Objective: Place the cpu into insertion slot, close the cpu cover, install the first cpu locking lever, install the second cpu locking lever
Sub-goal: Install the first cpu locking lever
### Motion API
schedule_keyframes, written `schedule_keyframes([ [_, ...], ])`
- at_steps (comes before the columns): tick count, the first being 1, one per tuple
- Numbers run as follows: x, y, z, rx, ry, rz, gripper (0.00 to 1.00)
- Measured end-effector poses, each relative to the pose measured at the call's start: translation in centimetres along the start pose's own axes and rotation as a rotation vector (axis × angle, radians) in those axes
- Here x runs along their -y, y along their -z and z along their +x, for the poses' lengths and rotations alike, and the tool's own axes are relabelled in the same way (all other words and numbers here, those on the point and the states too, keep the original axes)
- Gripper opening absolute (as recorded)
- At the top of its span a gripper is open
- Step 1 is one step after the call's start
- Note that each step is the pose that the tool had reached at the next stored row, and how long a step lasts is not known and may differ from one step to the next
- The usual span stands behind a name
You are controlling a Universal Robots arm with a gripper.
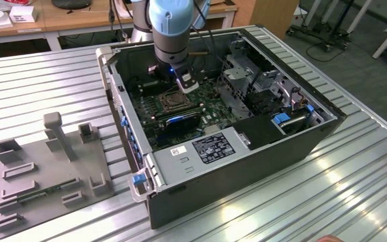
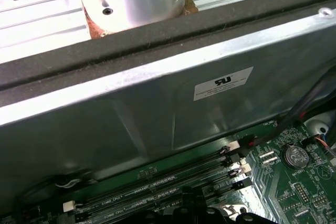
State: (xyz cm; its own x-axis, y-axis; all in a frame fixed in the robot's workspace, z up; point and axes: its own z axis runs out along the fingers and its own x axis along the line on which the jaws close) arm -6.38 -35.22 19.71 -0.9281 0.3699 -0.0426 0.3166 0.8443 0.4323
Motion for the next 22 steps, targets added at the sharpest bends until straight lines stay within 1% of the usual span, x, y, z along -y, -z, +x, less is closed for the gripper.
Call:
schedule_keyframes([
  [12,0.04,-0.11,-0.03,0.0001,0.000,-0.0002,0.11],
  [18,0.00,-0.14,-0.21,0.0001,0.000,-0.0001,0.11],
  [22,0.09,-0.10,-0.28,0.0001,0.000,-0.0001,0.11],
])
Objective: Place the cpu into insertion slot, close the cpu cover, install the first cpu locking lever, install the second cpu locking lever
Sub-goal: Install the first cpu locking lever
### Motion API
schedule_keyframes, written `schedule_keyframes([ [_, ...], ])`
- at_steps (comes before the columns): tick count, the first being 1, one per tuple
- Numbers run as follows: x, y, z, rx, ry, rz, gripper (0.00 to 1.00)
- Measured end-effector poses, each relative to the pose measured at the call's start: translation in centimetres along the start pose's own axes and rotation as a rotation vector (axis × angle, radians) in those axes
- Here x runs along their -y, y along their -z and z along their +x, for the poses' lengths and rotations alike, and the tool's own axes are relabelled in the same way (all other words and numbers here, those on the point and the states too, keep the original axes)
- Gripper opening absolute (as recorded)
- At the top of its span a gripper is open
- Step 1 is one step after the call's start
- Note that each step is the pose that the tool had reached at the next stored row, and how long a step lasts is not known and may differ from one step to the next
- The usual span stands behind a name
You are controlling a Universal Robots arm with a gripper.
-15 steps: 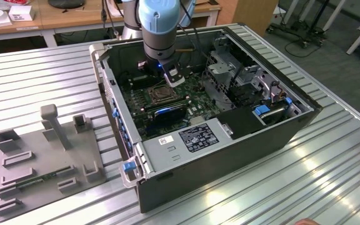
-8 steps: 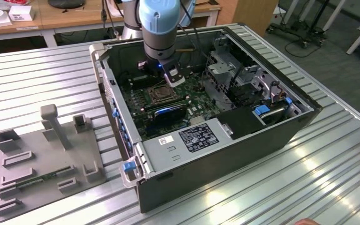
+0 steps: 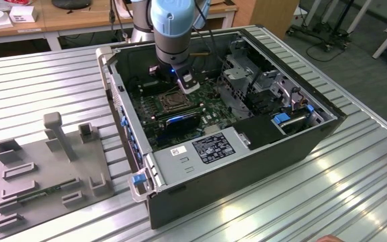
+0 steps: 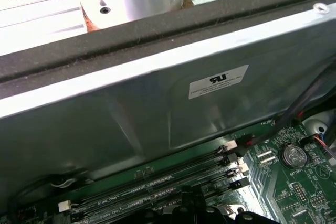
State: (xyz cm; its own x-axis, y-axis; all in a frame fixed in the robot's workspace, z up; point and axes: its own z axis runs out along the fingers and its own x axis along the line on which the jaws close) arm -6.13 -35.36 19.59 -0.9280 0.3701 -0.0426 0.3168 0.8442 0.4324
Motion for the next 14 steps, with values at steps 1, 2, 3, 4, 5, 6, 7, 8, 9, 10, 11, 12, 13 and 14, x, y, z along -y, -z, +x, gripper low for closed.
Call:
schedule_keyframes([
  [1,0.02,0.01,-0.01,0.0000,0.000,0.0000,0.11],
  [2,0.04,0.02,-0.02,0.0000,0.000,0.0000,0.11],
  [3,0.06,0.03,-0.03,0.0000,0.000,0.0001,0.11],
  [4,0.08,0.04,-0.04,0.0000,0.000,0.0000,0.11],
  [5,0.11,0.05,-0.05,0.0000,0.000,0.0000,0.11],
  [6,0.14,0.06,-0.07,0.0000,0.000,-0.0001,0.11],
  [7,0.17,0.08,-0.08,0.0000,0.000,0.0000,0.11],
  [8,0.20,0.09,-0.09,0.0000,0.000,0.0000,0.11],
  [9,0.23,0.12,-0.10,0.0001,0.000,0.0005,0.11],
  [10,0.24,0.12,-0.10,0.0001,0.000,0.0002,0.11],
  [11,0.24,0.11,-0.11,0.0001,0.000,0.0002,0.11],
  [12,0.24,0.11,-0.11,0.0000,0.000,0.0001,0.11],
  [13,0.25,0.11,-0.11,0.0000,0.000,0.0000,0.11],
  [14,0.25,0.11,-0.11,0.0000,0.000,0.0000,0.11],
])
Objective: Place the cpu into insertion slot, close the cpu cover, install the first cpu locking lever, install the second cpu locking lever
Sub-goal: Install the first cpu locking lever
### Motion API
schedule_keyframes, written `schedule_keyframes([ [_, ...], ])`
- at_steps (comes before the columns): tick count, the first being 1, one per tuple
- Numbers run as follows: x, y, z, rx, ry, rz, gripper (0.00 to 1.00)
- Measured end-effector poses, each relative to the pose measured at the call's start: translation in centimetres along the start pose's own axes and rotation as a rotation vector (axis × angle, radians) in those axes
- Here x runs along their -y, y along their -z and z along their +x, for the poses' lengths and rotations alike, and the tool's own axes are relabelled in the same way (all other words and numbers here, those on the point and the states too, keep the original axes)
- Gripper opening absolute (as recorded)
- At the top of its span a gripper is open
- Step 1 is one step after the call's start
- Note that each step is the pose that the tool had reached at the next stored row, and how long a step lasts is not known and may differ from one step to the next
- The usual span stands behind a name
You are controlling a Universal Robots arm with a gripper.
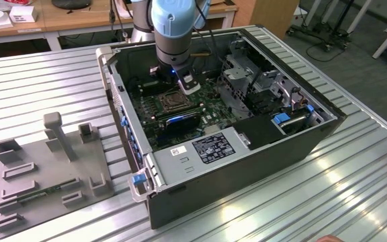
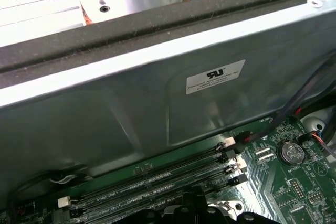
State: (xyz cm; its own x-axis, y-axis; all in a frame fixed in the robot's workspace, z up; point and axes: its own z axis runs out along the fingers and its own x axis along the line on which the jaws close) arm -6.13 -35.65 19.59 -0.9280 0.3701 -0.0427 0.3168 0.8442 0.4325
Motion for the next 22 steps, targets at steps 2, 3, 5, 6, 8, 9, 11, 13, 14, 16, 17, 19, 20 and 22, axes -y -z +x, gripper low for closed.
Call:
schedule_keyframes([
  [2,0.02,-0.02,0.00,0.0000,0.000,0.0002,0.11],
  [3,0.03,-0.05,0.00,0.0000,0.000,0.0003,0.11],
  [5,0.05,-0.11,0.00,0.0003,0.000,0.0012,0.11],
  [6,0.07,-0.14,0.00,0.0005,0.000,0.0017,0.11],
  [8,0.09,-0.19,0.01,0.0009,0.000,0.0025,0.11],
  [9,0.11,-0.23,0.01,0.0010,0.000,0.0028,0.11],
  [11,0.15,-0.31,0.01,0.0017,0.000,0.0041,0.11],
  [13,0.20,-0.40,0.02,0.0028,0.000,0.0064,0.11],
  [14,0.21,-0.44,0.02,0.0035,0.000,0.0076,0.11],
  [16,0.24,-0.51,0.02,0.0048,-0.001,0.0104,0.11],
  [17,0.26,-0.53,0.02,0.0055,-0.001,0.0118,0.11],
  [19,0.27,-0.57,0.02,0.0069,-0.001,0.0146,0.11],
  [20,0.28,-0.59,0.02,0.0077,-0.001,0.0164,0.11],
  [22,0.29,-0.60,0.02,0.0095,-0.001,0.0210,0.11],
])
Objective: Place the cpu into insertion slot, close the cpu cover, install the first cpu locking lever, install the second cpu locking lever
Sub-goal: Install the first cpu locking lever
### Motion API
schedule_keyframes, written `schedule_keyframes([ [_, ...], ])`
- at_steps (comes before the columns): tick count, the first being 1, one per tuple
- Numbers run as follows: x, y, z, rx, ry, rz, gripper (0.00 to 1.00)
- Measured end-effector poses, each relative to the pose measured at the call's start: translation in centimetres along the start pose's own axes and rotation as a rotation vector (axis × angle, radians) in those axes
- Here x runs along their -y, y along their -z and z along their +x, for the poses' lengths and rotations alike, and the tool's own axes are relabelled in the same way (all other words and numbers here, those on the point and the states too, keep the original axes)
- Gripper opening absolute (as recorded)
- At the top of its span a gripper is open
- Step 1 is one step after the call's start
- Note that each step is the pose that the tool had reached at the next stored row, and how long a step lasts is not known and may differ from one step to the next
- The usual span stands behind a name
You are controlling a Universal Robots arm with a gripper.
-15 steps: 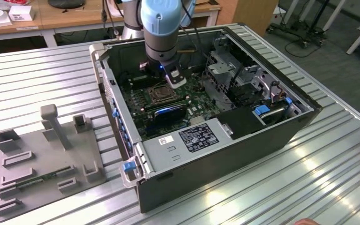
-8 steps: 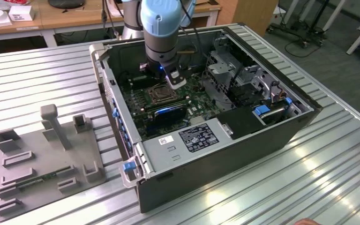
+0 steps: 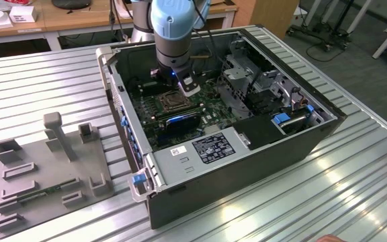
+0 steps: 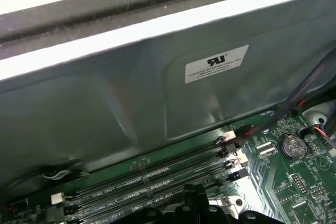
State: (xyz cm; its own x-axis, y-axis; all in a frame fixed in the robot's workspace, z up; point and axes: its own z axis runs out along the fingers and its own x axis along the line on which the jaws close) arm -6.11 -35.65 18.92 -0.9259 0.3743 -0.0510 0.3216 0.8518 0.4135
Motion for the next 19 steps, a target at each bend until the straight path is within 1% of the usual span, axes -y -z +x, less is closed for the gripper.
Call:
schedule_keyframes([
  [3,0.01,-0.03,0.00,0.0031,0.000,0.0074,0.11],
  [6,0.02,-0.05,0.00,0.0068,0.001,0.0166,0.11],
  [7,0.02,-0.06,0.00,0.0072,0.001,0.0178,0.11],
  [14,-0.12,-0.05,0.05,0.0073,0.001,0.0180,0.11],
  [16,-0.23,0.18,0.03,0.0072,0.001,0.0173,0.11],
  [19,-0.47,0.71,0.01,0.0071,0.001,0.0169,0.11],
])
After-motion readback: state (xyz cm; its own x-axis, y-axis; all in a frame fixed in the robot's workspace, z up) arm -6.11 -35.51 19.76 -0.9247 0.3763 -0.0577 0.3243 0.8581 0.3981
